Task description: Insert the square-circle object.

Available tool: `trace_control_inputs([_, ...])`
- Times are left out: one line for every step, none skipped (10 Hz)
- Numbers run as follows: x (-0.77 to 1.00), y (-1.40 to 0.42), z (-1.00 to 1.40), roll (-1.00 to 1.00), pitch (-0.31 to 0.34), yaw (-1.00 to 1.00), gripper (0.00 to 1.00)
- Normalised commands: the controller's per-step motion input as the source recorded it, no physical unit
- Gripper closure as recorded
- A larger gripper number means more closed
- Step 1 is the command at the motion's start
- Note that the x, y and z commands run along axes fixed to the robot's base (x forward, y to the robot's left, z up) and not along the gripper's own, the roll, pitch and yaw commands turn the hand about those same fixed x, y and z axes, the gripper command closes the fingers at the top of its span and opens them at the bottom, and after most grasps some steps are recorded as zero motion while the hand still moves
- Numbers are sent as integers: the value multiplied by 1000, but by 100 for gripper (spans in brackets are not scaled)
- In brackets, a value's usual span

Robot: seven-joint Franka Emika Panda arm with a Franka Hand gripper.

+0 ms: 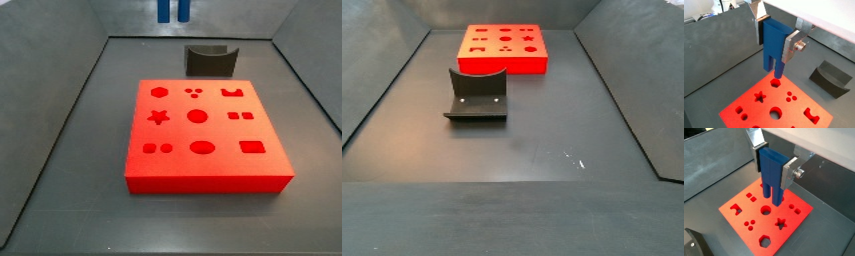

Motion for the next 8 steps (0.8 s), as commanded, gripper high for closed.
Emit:
trace_control_inputs([0,-131,-446,-51,-163,0,100])
trace_control_inputs([297,-491,-594,0,-126,14,100])
trace_control_inputs([286,-620,-657,0,-136,31,100])
trace_control_inputs([186,-643,-666,-49,-204,86,100])
trace_control_inputs([237,-706,-720,-11,-166,54,100])
trace_control_inputs([266,-760,-640,0,-97,26,100])
trace_control_inputs([243,-714,-649,43,-50,11,100])
trace_control_inputs([223,-626,-620,33,-57,0,100])
